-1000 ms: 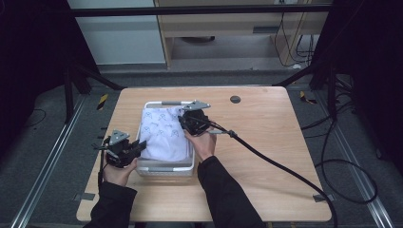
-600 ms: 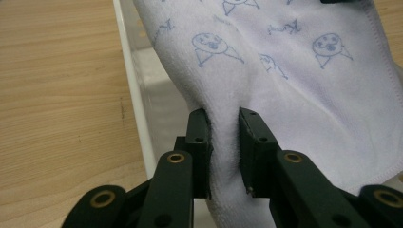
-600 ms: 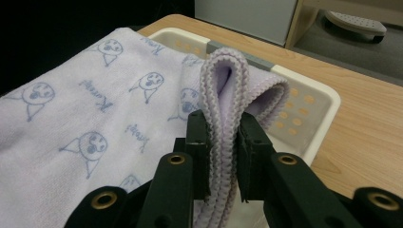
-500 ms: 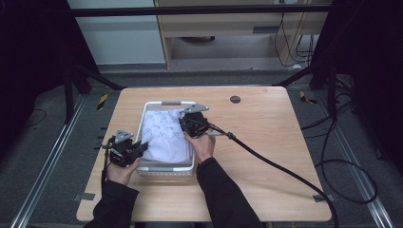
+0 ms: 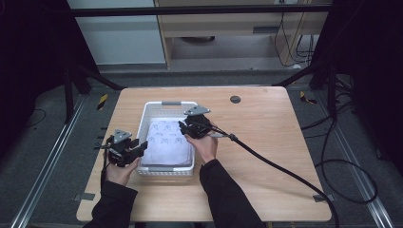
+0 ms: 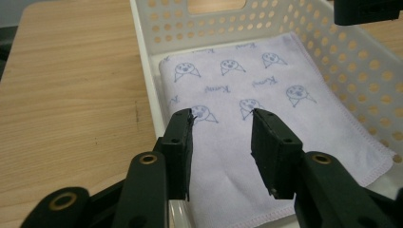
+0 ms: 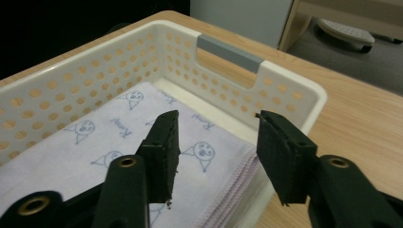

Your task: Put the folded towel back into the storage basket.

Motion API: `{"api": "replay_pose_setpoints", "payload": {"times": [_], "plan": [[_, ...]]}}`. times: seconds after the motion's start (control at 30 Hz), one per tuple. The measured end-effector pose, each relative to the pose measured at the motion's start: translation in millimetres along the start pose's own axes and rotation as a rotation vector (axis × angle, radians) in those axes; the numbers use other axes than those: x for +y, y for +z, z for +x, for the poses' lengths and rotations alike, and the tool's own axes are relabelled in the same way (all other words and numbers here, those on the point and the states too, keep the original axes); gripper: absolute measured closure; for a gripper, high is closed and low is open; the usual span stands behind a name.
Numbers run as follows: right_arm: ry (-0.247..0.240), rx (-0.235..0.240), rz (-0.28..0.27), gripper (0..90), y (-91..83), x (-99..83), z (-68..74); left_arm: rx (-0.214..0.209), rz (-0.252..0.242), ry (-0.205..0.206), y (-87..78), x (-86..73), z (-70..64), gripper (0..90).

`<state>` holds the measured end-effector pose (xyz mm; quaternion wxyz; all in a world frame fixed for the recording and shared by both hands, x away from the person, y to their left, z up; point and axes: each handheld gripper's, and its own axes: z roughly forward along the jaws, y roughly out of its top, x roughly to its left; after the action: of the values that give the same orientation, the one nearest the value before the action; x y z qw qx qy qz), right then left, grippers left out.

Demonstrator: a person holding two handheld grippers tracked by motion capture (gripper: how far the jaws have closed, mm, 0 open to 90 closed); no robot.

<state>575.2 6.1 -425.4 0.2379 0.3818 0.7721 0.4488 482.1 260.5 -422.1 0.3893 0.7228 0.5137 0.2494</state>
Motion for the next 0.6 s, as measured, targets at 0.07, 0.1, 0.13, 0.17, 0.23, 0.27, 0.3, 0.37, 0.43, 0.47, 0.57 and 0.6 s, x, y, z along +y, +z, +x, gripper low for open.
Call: {"api": "replay_pose_setpoints", "payload": {"times": [0.07, 0.1, 0.13, 0.17, 0.23, 0.27, 0.3, 0.37, 0.43, 0.47, 0.57, 0.6], "plan": [[-0.008, -0.002, -0.015, 47.5, -5.5, 1.2, -2.4, -0.011, -0.014, -0.004, -3.2, 1.0, 0.5, 57.6], [-0.006, -0.003, -0.025, 46.2, -8.8, 1.7, -4.0, -0.016, -0.027, -0.007, -5.0, 1.4, 0.8, 57.0], [-0.001, -0.002, -0.035, 44.7, -13.1, 2.3, -6.3, -0.022, -0.036, -0.004, -6.5, 1.8, 1.4, 56.5], [0.013, 0.004, -0.046, 43.6, -18.8, 2.5, -10.6, -0.031, -0.044, -0.003, -7.5, 2.0, 1.8, 55.6], [0.014, 0.005, -0.046, 40.3, -21.5, 2.4, -13.6, -0.048, -0.062, 0.003, -10.4, 2.7, 3.5, 54.9], [0.016, 0.005, -0.048, 38.6, -25.3, 1.9, -17.6, -0.048, -0.066, 0.004, -11.5, 2.9, 4.0, 54.0], [0.021, 0.005, -0.049, 37.1, -28.0, 1.4, -19.8, -0.051, -0.076, 0.003, -13.2, 3.0, 5.0, 53.3], [0.028, 0.007, -0.052, 33.0, -35.3, -0.9, -26.6, -0.05, -0.088, 0.0, -15.8, 3.3, 7.2, 51.9], [0.037, -0.001, -0.05, 30.4, -45.3, -5.0, -35.1, -0.047, -0.093, -0.004, -18.2, 3.3, 10.4, 50.8], [0.045, -0.004, -0.054, 29.5, -50.1, -7.8, -38.9, -0.045, -0.095, -0.008, -18.6, 3.1, 11.7, 50.5], [0.062, -0.013, -0.056, 26.3, -64.5, -16.3, -50.5, -0.036, -0.087, -0.014, -20.0, 2.3, 16.8, 48.3], [0.061, -0.019, -0.06, 25.6, -69.5, -19.2, -54.6, -0.035, -0.087, -0.014, -20.3, 1.9, 17.7, 48.3]]}}
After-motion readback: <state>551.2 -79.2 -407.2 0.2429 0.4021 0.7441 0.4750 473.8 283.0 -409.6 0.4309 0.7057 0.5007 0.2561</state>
